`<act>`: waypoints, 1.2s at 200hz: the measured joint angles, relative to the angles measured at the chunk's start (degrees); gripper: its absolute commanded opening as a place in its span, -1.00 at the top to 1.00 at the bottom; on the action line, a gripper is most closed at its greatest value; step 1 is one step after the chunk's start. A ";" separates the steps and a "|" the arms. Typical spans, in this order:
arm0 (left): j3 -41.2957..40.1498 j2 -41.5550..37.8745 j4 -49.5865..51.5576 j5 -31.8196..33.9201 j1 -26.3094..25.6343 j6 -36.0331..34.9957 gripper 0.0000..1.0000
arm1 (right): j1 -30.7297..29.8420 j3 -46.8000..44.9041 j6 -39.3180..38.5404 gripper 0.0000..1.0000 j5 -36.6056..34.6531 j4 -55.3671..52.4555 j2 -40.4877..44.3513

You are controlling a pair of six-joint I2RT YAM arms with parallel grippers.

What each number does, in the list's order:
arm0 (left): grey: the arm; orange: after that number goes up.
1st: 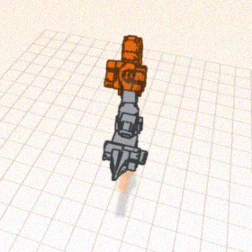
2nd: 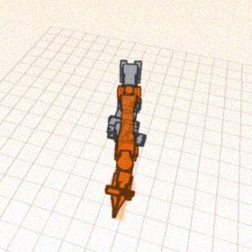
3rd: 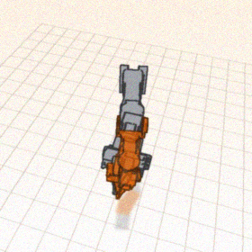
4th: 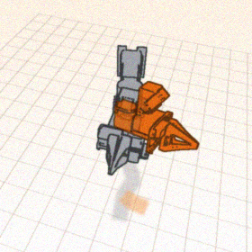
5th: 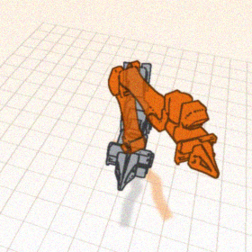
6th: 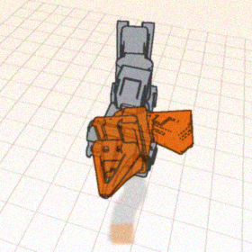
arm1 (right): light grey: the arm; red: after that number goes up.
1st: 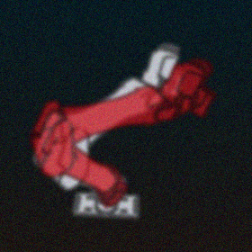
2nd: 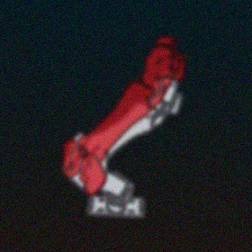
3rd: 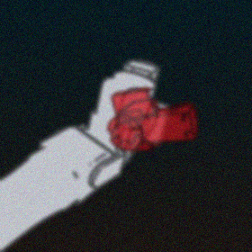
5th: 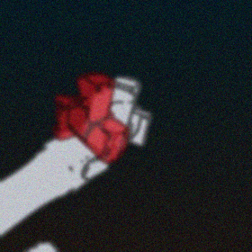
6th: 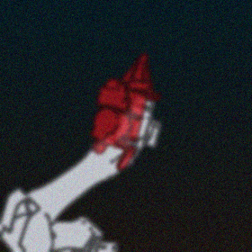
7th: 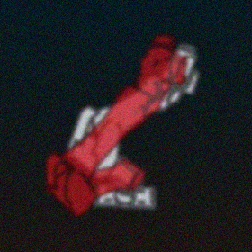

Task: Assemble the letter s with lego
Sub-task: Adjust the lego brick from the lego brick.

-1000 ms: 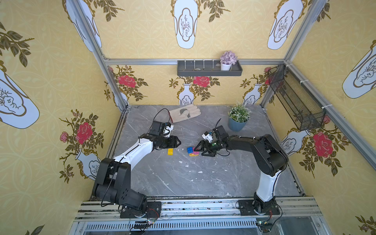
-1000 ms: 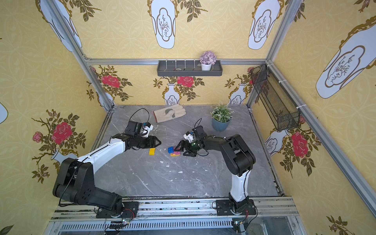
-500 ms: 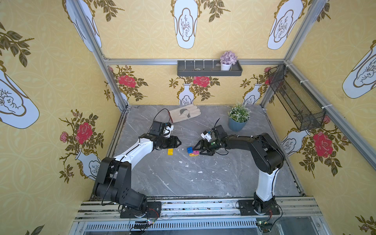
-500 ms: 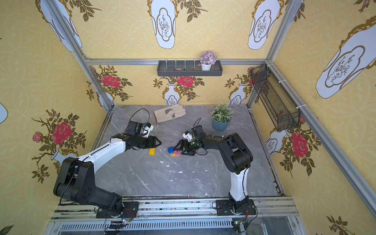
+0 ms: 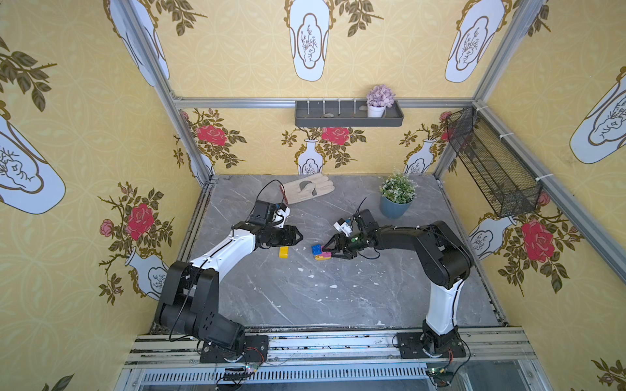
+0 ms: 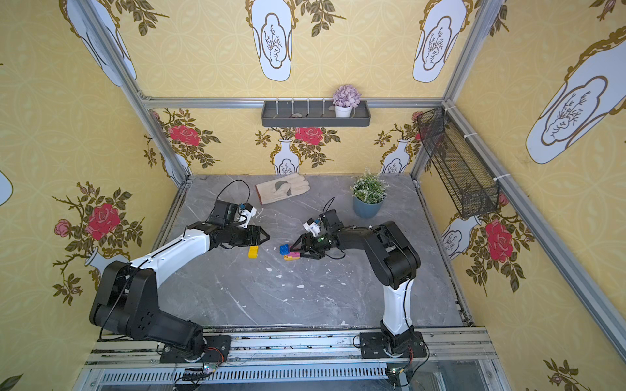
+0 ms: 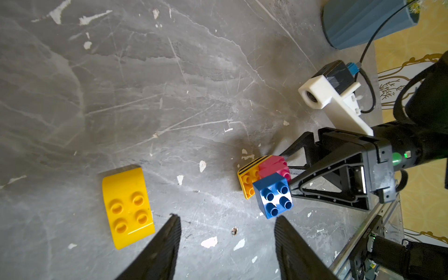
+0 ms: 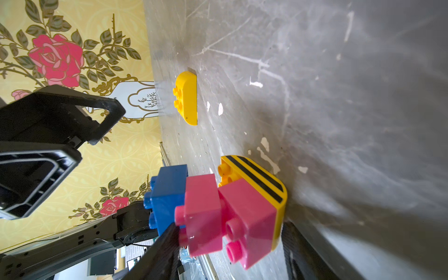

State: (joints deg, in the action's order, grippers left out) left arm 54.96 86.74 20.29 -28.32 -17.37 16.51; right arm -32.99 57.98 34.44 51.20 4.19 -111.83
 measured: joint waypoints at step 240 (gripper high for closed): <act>0.72 -0.94 0.24 0.90 -0.44 -0.02 -0.33 | 0.55 -0.52 -0.66 -0.71 -1.99 -1.49 2.25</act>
State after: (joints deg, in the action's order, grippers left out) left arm 55.68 85.80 20.53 -27.42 -17.80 16.49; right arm -32.45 57.45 33.78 49.21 2.70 -109.58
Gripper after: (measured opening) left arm 0.661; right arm 0.838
